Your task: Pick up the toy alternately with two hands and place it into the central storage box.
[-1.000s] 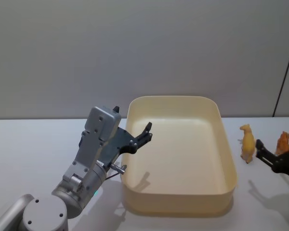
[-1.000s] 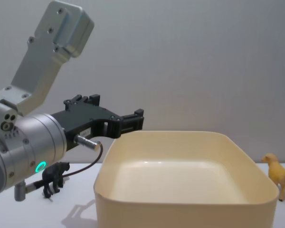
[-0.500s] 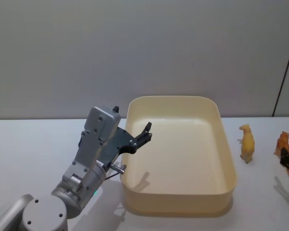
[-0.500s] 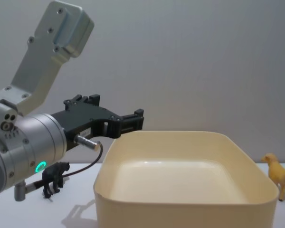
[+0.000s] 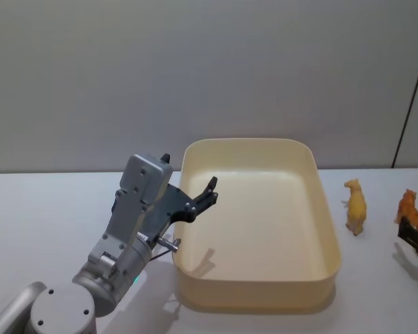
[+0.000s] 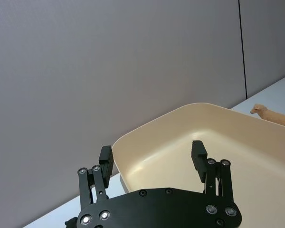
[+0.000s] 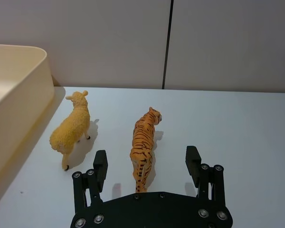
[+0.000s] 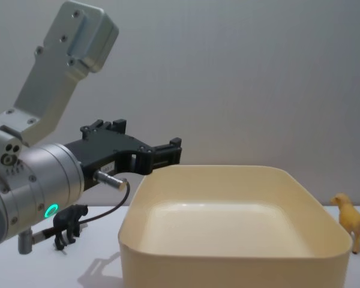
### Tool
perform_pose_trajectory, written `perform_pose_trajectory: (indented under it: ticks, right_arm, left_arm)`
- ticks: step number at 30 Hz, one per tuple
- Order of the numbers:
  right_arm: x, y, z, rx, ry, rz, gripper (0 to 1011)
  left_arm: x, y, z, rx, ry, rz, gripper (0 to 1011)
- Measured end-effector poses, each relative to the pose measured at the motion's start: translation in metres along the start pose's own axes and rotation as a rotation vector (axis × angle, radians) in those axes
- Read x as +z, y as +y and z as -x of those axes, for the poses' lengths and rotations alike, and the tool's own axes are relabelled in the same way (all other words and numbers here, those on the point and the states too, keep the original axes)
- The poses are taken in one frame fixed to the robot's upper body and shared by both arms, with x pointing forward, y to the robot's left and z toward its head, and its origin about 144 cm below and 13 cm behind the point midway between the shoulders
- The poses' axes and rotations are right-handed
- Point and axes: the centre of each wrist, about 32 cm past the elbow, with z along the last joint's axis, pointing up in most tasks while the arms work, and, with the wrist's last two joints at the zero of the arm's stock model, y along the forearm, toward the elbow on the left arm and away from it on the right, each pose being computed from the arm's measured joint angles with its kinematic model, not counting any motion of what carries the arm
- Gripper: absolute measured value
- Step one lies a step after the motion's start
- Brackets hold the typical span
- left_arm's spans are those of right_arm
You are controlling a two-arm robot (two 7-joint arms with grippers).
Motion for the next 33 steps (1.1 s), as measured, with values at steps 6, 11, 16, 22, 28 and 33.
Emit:
perform_pose_trajectory:
  ticks: [6, 11, 16, 22, 28, 33]
  right_arm:
    - [-0.005, 0.016, 0.002, 0.001, -0.008, 0.022, 1001]
    - [-0.009, 0.027, 0.005, 0.004, -0.019, 0.031, 1001]
    - [-0.012, 0.035, 0.007, 0.007, -0.026, 0.038, 907]
    - [-0.013, 0.041, 0.009, 0.01, -0.033, 0.044, 754]
    - [-0.015, 0.046, 0.011, 0.012, -0.038, 0.047, 559]
    - [-0.015, 0.047, 0.011, 0.013, -0.039, 0.048, 393]
  left_arm:
    - [0.0, 0.0, 0.0, 0.0, 0.0, 0.0, 1001]
    - [0.0, 0.0, 0.0, 0.0, 0.0, 0.0, 1001]
    - [0.0, 0.0, 0.0, 0.0, 0.0, 0.0, 1001]
    - [0.0, 0.0, 0.0, 0.0, 0.0, 0.0, 1001]
    - [0.0, 0.0, 0.0, 0.0, 0.0, 0.0, 1001]
    - [0.0, 0.0, 0.0, 0.0, 0.0, 0.0, 1001]
